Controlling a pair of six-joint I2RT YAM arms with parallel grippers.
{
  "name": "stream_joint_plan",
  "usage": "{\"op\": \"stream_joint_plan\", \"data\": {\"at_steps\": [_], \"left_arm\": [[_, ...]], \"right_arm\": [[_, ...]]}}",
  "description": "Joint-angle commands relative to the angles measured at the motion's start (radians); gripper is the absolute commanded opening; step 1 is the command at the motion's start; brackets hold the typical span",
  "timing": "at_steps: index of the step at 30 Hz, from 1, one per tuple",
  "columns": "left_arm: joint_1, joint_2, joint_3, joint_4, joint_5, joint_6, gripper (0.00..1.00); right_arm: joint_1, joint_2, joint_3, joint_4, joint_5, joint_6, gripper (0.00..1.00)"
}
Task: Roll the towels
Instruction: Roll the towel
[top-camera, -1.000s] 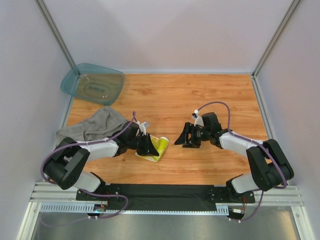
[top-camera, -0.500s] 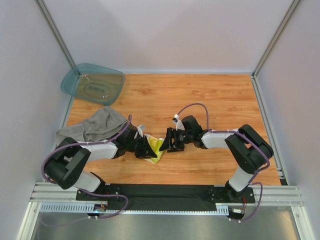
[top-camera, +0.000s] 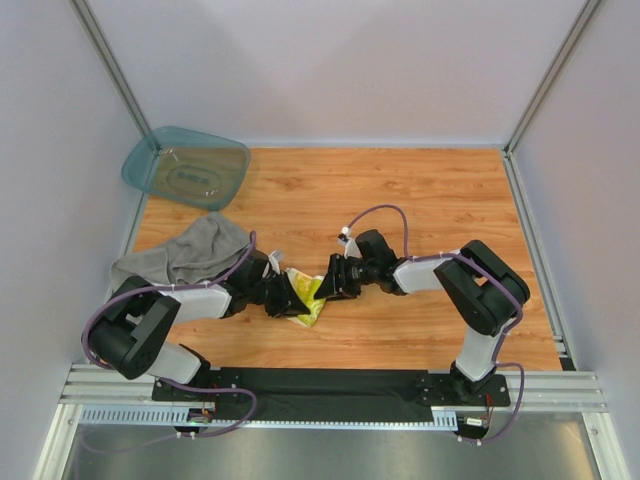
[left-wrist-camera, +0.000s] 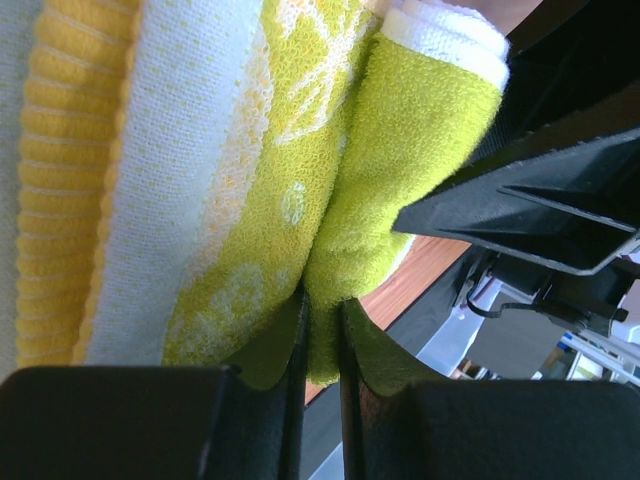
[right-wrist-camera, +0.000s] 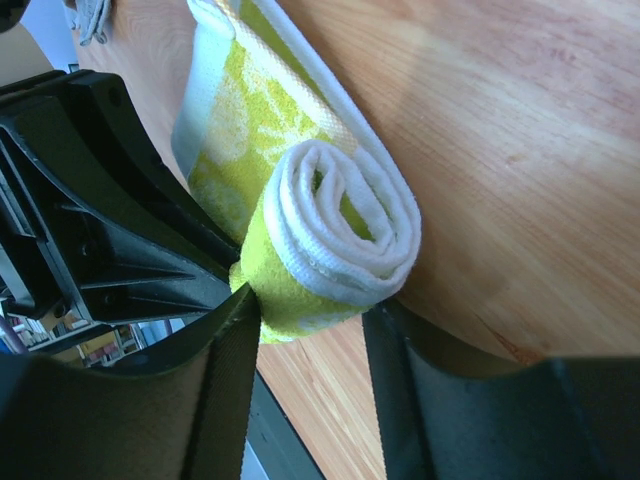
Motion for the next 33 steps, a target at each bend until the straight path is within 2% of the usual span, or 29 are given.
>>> {"op": "stream_joint_plan", "data": {"at_steps": [1, 3, 5, 6, 9, 10, 14, 15, 20, 23, 27, 33], "left_arm": [[0.012, 0.013, -0.033, -0.055, -0.038, 0.011, 0.0], [0.012, 0.011, -0.034, -0.058, -0.036, 0.018, 0.0], [0.012, 0.004, -0.031, -0.078, -0.046, 0.033, 0.1], [0.01, -0.001, -0.028, -0.09, -0.052, 0.044, 0.2], [0.01, -0.03, -0.014, -0.156, -0.095, 0.082, 0.34], [0.01, -0.039, -0.007, -0.188, -0.114, 0.091, 0.42], [0.003, -0.119, 0.021, -0.288, -0.173, 0.155, 0.55], [-0.002, -0.14, 0.031, -0.343, -0.194, 0.191, 0.64], [-0.135, -0.286, 0.159, -0.569, -0.484, 0.289, 0.65], [-0.209, -0.344, 0.211, -0.635, -0.624, 0.341, 0.65], [-0.334, -0.401, 0.24, -0.643, -0.754, 0.406, 0.64], [-0.505, -0.377, 0.266, -0.585, -0.839, 0.455, 0.64]], "right_arm": [[0.007, 0.033, 0.011, 0.034, 0.05, 0.002, 0.39], [0.008, 0.034, 0.011, 0.037, 0.054, 0.005, 0.3], [0.007, 0.027, 0.01, 0.032, 0.068, 0.007, 0.25], [0.007, 0.023, 0.01, 0.016, 0.088, 0.01, 0.21], [0.007, 0.014, 0.018, -0.047, 0.125, 0.008, 0.16], [0.007, 0.006, 0.019, -0.063, 0.154, 0.002, 0.15], [0.012, -0.017, 0.027, -0.127, 0.195, -0.008, 0.13], [0.015, -0.022, 0.031, -0.164, 0.205, -0.016, 0.13], [0.043, -0.032, 0.074, -0.261, 0.245, -0.048, 0.13], [0.055, -0.034, 0.108, -0.351, 0.278, -0.061, 0.13], [0.083, -0.039, 0.172, -0.467, 0.323, -0.077, 0.14], [0.118, -0.01, 0.266, -0.618, 0.376, -0.088, 0.14]]}}
